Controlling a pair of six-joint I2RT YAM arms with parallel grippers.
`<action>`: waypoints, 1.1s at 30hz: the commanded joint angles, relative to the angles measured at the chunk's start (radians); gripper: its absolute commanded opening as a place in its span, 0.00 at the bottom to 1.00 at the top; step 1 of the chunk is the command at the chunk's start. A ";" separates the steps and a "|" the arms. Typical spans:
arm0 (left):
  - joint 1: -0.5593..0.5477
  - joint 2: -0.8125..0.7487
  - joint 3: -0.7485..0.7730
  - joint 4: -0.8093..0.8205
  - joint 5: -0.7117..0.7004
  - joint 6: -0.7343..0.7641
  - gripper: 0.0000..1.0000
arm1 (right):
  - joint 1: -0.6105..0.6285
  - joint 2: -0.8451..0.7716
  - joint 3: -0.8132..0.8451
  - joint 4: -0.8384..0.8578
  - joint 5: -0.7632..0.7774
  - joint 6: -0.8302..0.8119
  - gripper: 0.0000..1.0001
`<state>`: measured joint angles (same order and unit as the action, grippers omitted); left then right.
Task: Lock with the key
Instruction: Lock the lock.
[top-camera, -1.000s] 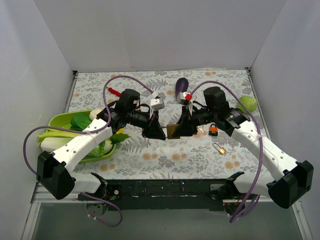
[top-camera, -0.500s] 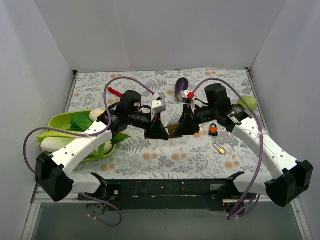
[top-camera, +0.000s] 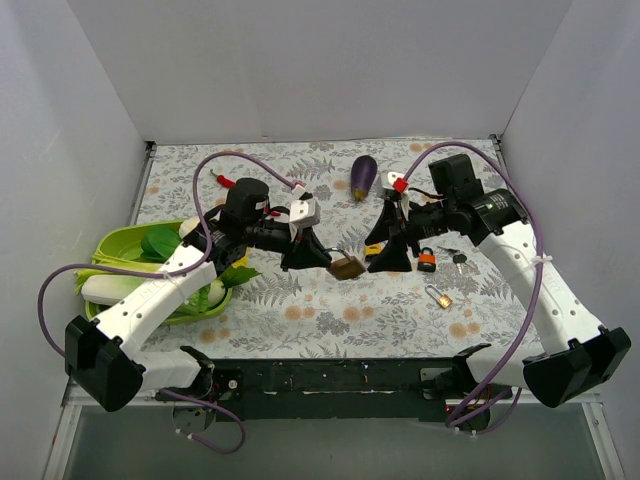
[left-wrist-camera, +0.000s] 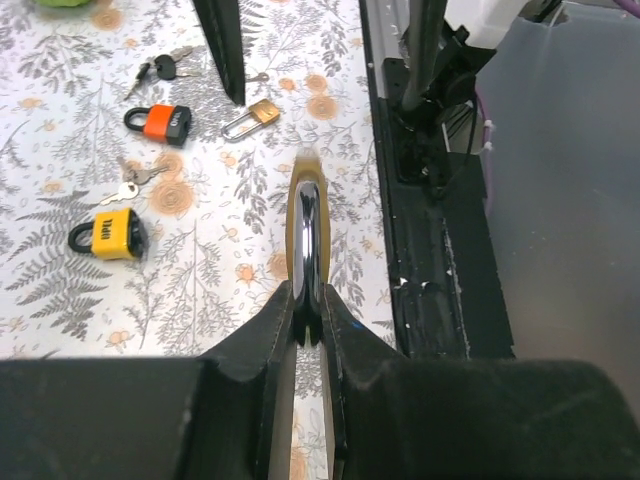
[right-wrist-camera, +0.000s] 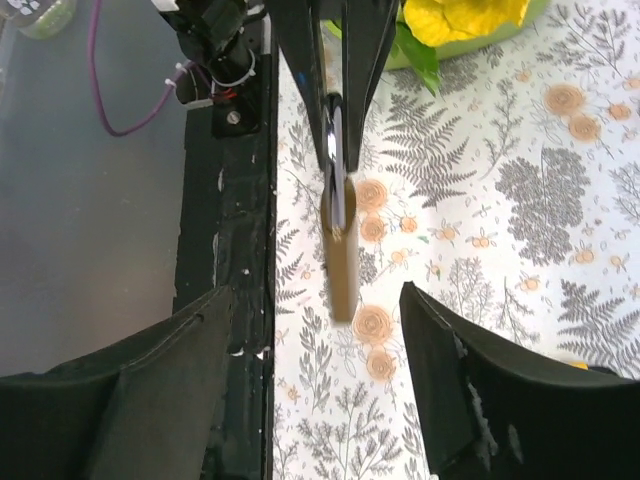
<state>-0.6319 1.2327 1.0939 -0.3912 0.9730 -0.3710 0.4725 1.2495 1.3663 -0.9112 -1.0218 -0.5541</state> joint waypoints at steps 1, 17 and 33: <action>0.034 -0.049 0.012 -0.017 0.030 0.075 0.00 | -0.034 -0.024 0.057 -0.156 0.022 -0.066 0.76; 0.138 -0.058 -0.032 0.282 0.069 -0.371 0.00 | -0.074 -0.154 -0.325 0.402 0.091 0.382 0.78; 0.179 -0.067 -0.091 0.741 0.115 -0.957 0.00 | -0.075 -0.151 -0.570 1.213 -0.110 1.031 0.62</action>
<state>-0.4545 1.2282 0.9901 0.2066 1.0607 -1.2140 0.4011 1.1080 0.8021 0.0425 -1.0641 0.3099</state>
